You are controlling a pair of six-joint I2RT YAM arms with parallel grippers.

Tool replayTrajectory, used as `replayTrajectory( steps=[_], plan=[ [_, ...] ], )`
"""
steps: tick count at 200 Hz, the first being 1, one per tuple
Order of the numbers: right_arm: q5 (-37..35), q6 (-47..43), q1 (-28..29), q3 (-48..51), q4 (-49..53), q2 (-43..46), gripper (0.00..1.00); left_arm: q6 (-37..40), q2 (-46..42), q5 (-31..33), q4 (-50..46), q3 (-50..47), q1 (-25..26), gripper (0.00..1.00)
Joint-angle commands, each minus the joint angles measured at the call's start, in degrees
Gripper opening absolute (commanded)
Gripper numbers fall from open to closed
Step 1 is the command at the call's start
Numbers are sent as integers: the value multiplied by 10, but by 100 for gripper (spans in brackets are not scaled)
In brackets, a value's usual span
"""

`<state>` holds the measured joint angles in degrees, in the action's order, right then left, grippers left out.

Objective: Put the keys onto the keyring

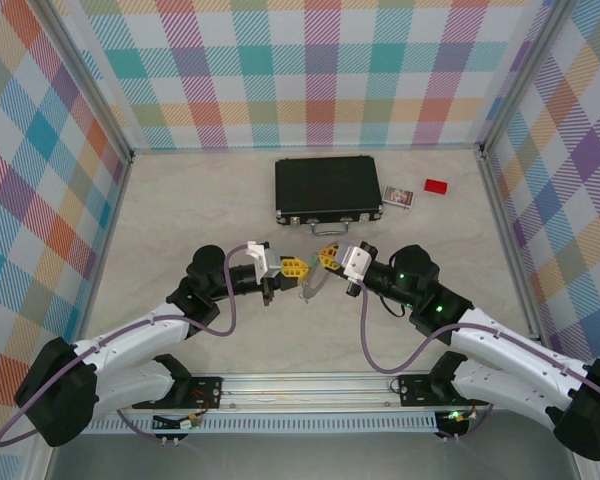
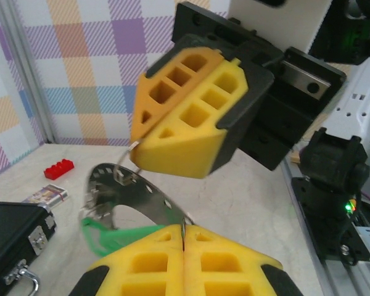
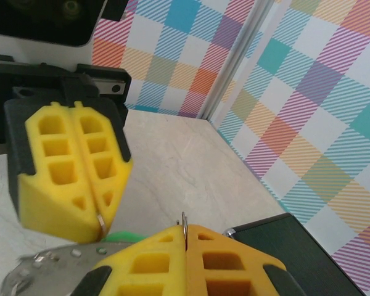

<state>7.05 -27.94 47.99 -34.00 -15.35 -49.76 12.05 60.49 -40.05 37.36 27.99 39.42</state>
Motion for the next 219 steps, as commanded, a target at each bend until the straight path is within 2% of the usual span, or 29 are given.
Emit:
replayTrajectory(
  steps=[1,79,219],
  plan=[
    [21,-9,2,-12,-14,15,0,16,-21,-6,4,0,7,0],
    [57,-4,2,-12,8,21,0,25,8,11,46,11,-3,0],
    [78,13,2,-12,2,5,0,4,13,-11,61,24,-8,0]
  ],
)
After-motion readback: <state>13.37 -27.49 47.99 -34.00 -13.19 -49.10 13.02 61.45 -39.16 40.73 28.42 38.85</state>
